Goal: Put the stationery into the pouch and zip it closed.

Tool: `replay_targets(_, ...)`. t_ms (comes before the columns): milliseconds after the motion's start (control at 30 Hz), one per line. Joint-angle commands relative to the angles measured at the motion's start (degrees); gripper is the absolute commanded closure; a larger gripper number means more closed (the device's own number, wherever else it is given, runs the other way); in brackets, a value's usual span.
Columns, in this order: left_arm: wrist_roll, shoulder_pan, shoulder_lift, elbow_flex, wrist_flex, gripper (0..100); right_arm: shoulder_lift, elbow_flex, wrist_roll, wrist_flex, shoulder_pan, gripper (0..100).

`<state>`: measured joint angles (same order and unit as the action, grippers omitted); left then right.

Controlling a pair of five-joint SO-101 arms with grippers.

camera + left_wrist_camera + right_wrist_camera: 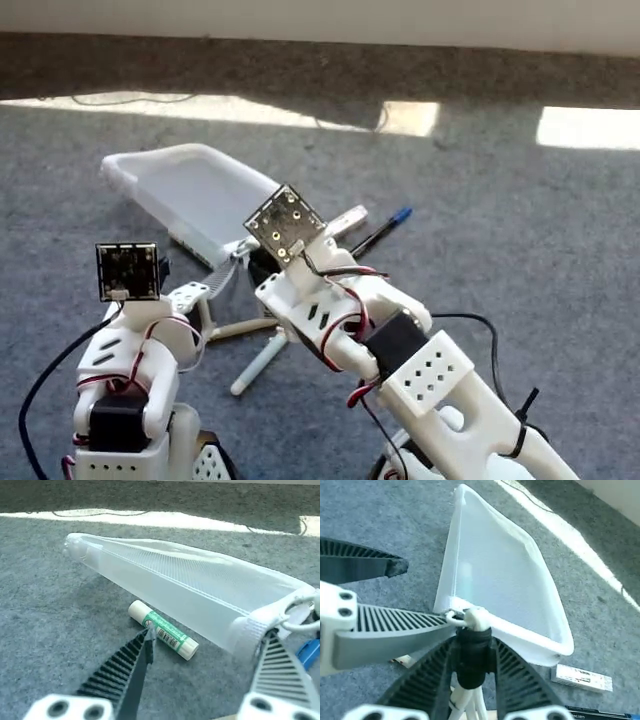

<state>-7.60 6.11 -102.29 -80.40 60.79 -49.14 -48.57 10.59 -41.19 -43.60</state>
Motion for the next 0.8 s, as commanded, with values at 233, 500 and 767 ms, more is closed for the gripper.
replay_targets(233,1.41,4.62,-0.22,0.57,-1.58,76,-2.07,-0.66,4.84,1.19,-0.84,99.4)
replay_targets(500,1.58,6.55,-0.22,0.66,-1.67,86,-2.07,-1.01,5.19,1.19,-0.92,99.4)
replay_targets(767,3.78,6.46,-0.22,0.75,-1.58,92,-1.98,-1.1,5.27,1.19,-1.45,99.4)
